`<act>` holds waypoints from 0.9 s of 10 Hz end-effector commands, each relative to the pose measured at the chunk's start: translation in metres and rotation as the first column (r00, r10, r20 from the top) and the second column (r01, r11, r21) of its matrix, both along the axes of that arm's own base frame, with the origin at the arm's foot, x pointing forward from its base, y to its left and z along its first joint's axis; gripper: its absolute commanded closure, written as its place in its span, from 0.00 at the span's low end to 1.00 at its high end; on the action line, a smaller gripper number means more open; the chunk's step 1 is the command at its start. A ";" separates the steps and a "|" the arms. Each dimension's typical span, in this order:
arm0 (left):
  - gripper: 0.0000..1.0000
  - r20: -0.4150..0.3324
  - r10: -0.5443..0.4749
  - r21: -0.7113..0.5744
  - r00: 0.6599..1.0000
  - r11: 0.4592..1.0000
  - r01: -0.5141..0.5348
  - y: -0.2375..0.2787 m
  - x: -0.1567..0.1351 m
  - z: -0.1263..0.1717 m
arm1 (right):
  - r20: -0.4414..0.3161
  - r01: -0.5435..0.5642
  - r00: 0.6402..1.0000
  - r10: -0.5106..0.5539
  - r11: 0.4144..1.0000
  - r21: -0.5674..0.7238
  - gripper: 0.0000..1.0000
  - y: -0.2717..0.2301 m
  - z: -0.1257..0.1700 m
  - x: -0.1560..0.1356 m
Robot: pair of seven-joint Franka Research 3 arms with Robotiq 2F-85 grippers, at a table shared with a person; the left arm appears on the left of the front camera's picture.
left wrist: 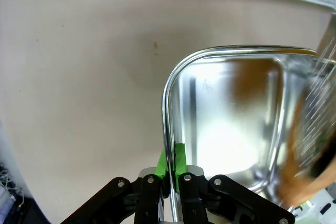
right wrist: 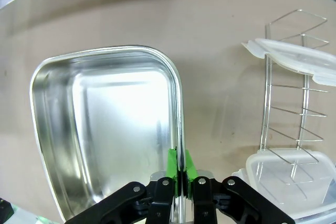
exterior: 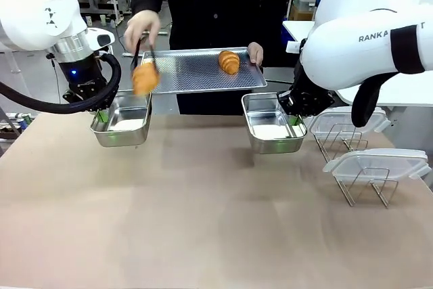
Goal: Place the bread in airtight containers.
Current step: Once an object is inside an Airtight Container , place the container in the center of the table.
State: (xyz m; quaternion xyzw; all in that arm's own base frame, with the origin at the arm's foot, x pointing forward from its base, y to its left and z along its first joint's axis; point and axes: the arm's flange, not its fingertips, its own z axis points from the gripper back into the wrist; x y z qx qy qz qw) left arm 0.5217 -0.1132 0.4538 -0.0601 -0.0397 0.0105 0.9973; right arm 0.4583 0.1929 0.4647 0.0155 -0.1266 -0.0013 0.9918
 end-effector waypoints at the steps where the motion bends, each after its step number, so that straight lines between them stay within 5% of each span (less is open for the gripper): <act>1: 1.00 0.010 -0.007 0.012 1.000 1.000 0.007 0.001 -0.001 0.003 | 0.009 0.001 1.000 -0.001 1.000 0.001 1.00 -0.001 0.004 0.001; 9: 1.00 0.010 -0.007 0.012 1.000 1.000 0.007 0.001 -0.001 0.003 | 0.009 0.001 1.000 -0.001 1.000 0.001 1.00 -0.001 0.004 0.001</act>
